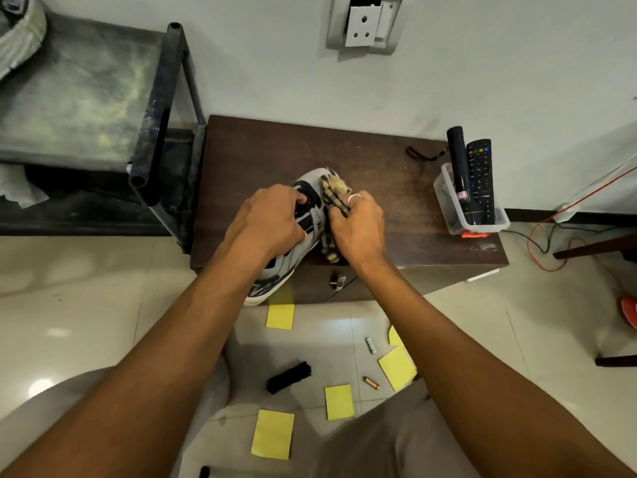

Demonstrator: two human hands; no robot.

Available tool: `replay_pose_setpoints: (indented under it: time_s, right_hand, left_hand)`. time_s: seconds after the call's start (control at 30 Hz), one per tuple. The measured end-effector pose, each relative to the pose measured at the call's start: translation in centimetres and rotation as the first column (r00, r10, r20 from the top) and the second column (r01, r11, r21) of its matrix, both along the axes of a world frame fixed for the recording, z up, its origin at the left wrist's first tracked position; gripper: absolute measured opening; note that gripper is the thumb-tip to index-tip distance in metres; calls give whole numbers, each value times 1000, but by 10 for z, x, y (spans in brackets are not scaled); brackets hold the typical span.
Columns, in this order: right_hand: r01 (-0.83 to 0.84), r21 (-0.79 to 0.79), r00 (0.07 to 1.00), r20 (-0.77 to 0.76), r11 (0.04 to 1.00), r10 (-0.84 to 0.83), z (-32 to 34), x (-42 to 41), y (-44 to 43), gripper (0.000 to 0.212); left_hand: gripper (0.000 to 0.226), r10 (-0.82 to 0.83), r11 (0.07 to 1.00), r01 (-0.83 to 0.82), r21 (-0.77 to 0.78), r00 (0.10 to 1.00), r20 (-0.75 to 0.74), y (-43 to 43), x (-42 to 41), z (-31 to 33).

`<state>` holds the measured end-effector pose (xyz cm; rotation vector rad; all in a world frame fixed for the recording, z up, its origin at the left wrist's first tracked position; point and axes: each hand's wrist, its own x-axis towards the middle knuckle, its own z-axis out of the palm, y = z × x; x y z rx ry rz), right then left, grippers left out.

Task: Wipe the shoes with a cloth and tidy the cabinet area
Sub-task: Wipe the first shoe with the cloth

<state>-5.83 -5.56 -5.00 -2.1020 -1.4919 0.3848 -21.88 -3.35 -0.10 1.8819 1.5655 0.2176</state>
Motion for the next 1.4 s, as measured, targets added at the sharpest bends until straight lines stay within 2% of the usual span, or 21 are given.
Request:
replay_pose_setpoints:
  time_s: [0.1, 0.27, 0.33, 0.4, 0.47, 0.57, 0.73, 0.83, 0.87, 0.97, 1.0, 1.13, 1.23, 1.27, 1.37, 1.4]
  right_hand:
    - [-57, -33, 998, 28, 998, 58, -1, 2, -10, 17]
    - [-45, 3, 991, 124, 999, 44, 11, 7, 30, 19]
    - [-145, -7, 975, 168, 989, 144, 12, 5, 39, 19]
    - [-331, -56, 914, 228, 942, 335, 13, 8, 37, 22]
    - [-406, -130, 852, 304, 905, 426, 17, 17, 40, 28]
    - [-343, -127, 868, 336, 931, 366, 23, 22, 52, 31]
    - [-479, -164, 794, 337, 862, 505, 24, 13, 55, 23]
    - [-377, -160, 848, 336, 912, 409, 32, 20, 69, 25]
    - [-400, -172, 837, 332, 900, 435, 34, 15, 70, 23]
    - [-587, -288, 678, 334, 756, 654, 46, 1, 68, 20]
    - [-601, -317, 651, 338, 734, 680, 49, 3, 72, 23]
    - [-494, -354, 693, 391, 794, 606, 60, 20, 85, 32]
    - [-608, -377, 597, 364, 699, 715, 53, 13, 75, 32]
    - [-600, -377, 600, 372, 706, 708, 53, 17, 74, 33]
    - [-500, -323, 676, 434, 803, 595, 56, 31, 79, 37]
    - [-508, -325, 660, 448, 798, 603, 55, 30, 78, 36]
  left_hand:
    - [68, 0, 1000, 0, 11, 1000, 8, 0, 1, -2]
    - [69, -5, 1000, 5, 7, 1000, 9, -1, 0, -2]
    - [68, -3, 1000, 3, 16, 1000, 22, -2, 0, -3]
    - [66, 0, 1000, 0, 17, 1000, 19, -2, 1, -5]
    - [64, 0, 1000, 0, 26, 1000, 4, -1, 2, -6]
    - [65, -1, 999, 1, 34, 1000, -1, -1, 2, -6]
    - [62, -13, 999, 13, 37, 1000, -16, -2, 2, -6]
    - [66, 1, 999, 0, 37, 1000, -18, -1, 2, -6]
    - [65, 4, 999, -4, 35, 1000, -20, -1, 3, -6]
    - [59, -1, 999, 2, 38, 1000, -28, -3, 4, -9]
    - [62, 9, 1000, -9, 25, 1000, -21, -2, 4, -12]
    - [66, 9, 1000, -7, 26, 998, -57, -2, 8, -17]
    - [51, -12, 999, 14, 41, 998, -58, -4, 11, -14]
    - [49, -10, 999, 13, 40, 998, -57, -5, 11, -13]
    - [47, 12, 999, -10, 38, 999, -32, -6, 10, -12]
    - [44, 18, 999, -17, 34, 1000, -20, -7, 10, -12]
